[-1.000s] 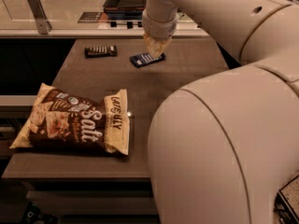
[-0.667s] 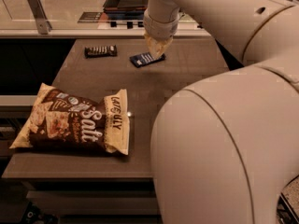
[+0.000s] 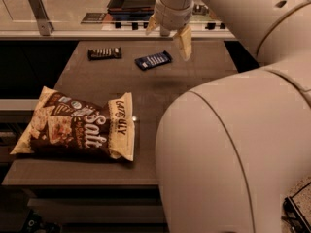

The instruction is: Move rxbar blueberry near brown chip bag

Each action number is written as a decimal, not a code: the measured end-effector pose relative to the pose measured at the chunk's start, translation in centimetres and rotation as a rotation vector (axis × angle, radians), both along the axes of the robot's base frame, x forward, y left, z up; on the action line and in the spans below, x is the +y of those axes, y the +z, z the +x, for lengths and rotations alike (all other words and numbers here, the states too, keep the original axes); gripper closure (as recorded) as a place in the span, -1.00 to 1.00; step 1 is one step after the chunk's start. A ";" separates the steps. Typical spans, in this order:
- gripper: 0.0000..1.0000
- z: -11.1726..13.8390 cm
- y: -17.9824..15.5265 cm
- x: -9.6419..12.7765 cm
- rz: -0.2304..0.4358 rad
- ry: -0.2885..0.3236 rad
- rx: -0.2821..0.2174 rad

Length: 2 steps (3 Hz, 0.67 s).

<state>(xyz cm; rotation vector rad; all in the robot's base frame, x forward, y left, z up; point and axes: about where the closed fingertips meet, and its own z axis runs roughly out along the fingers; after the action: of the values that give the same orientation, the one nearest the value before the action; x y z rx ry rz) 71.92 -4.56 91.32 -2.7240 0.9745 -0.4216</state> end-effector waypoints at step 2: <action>-1.00 -0.5 4.0 -2.8 0.014 -0.013 -0.047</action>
Offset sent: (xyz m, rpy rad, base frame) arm -0.0043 -0.0473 0.0675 0.0226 -0.0739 -0.0265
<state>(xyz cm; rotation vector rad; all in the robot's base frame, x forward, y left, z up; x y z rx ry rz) 71.46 -7.33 95.31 -2.6847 0.9799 -0.4769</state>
